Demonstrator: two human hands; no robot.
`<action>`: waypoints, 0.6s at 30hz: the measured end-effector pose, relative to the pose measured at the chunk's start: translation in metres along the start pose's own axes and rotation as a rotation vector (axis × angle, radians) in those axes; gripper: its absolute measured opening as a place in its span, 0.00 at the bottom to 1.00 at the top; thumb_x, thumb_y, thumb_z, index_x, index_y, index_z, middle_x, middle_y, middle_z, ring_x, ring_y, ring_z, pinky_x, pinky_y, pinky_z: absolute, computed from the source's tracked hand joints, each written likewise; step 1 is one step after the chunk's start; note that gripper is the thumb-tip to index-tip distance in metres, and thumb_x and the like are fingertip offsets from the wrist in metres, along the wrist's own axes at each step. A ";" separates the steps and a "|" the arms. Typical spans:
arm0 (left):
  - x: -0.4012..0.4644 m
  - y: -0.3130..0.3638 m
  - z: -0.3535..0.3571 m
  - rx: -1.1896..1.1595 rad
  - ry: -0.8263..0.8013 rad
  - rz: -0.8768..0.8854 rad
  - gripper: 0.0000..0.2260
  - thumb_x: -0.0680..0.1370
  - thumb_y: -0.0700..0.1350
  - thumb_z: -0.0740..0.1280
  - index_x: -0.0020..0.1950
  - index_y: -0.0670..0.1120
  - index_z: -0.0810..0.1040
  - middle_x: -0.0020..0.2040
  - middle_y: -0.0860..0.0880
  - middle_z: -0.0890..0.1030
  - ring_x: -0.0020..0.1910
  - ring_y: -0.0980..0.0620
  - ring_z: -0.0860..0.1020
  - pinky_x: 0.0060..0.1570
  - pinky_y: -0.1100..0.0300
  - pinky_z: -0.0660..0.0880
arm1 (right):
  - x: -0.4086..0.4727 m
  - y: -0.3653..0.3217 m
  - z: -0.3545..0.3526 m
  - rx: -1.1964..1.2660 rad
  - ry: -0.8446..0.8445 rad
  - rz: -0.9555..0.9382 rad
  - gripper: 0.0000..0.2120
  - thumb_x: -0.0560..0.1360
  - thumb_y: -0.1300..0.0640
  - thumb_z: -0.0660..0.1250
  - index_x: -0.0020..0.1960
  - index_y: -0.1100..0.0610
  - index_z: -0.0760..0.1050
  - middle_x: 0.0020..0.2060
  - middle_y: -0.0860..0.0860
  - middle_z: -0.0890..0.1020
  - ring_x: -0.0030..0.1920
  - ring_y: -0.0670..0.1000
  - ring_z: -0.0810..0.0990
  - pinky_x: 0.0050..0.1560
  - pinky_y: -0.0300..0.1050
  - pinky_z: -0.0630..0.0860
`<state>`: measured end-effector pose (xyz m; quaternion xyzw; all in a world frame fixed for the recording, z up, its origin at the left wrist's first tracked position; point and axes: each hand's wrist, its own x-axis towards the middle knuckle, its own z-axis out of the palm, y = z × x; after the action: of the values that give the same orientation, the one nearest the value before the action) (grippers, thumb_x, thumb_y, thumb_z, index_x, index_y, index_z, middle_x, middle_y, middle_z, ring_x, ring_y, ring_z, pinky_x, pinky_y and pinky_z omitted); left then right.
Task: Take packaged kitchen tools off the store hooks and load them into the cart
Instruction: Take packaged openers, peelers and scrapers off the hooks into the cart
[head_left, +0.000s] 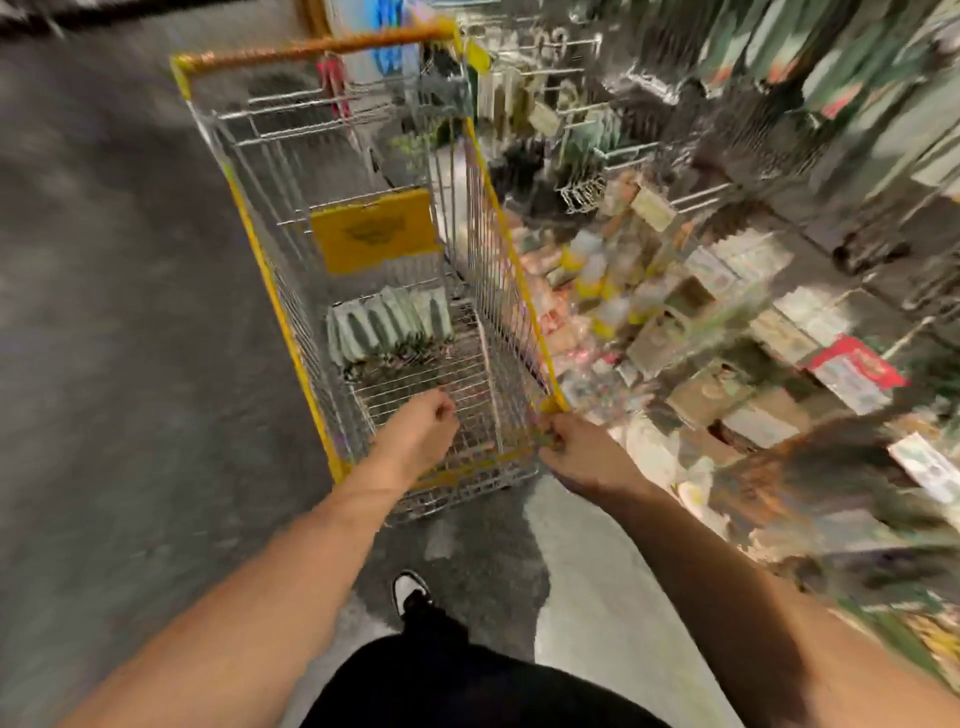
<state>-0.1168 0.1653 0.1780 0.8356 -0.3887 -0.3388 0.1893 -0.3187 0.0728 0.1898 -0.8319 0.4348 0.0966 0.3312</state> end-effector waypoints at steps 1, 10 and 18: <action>0.011 -0.012 -0.007 0.003 -0.035 -0.005 0.08 0.82 0.43 0.60 0.54 0.45 0.78 0.47 0.48 0.79 0.49 0.44 0.79 0.47 0.56 0.72 | 0.012 -0.010 0.005 0.011 0.009 0.016 0.15 0.74 0.44 0.59 0.53 0.52 0.77 0.49 0.55 0.81 0.51 0.58 0.79 0.51 0.51 0.75; 0.112 -0.083 -0.054 0.040 -0.101 -0.100 0.10 0.84 0.46 0.55 0.55 0.48 0.76 0.46 0.49 0.79 0.41 0.50 0.79 0.36 0.57 0.72 | 0.125 -0.057 0.034 0.057 -0.074 0.108 0.18 0.82 0.52 0.62 0.69 0.56 0.73 0.65 0.53 0.76 0.64 0.54 0.76 0.61 0.46 0.71; 0.207 -0.095 -0.042 -0.022 -0.127 -0.187 0.09 0.82 0.44 0.57 0.55 0.45 0.75 0.45 0.47 0.79 0.43 0.48 0.79 0.47 0.51 0.79 | 0.242 -0.065 0.050 0.097 -0.144 0.076 0.13 0.82 0.56 0.61 0.60 0.62 0.77 0.54 0.56 0.82 0.48 0.53 0.81 0.40 0.41 0.76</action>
<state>0.0595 0.0665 0.0653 0.8429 -0.3166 -0.4116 0.1412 -0.1156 -0.0287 0.0734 -0.7886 0.4453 0.1477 0.3975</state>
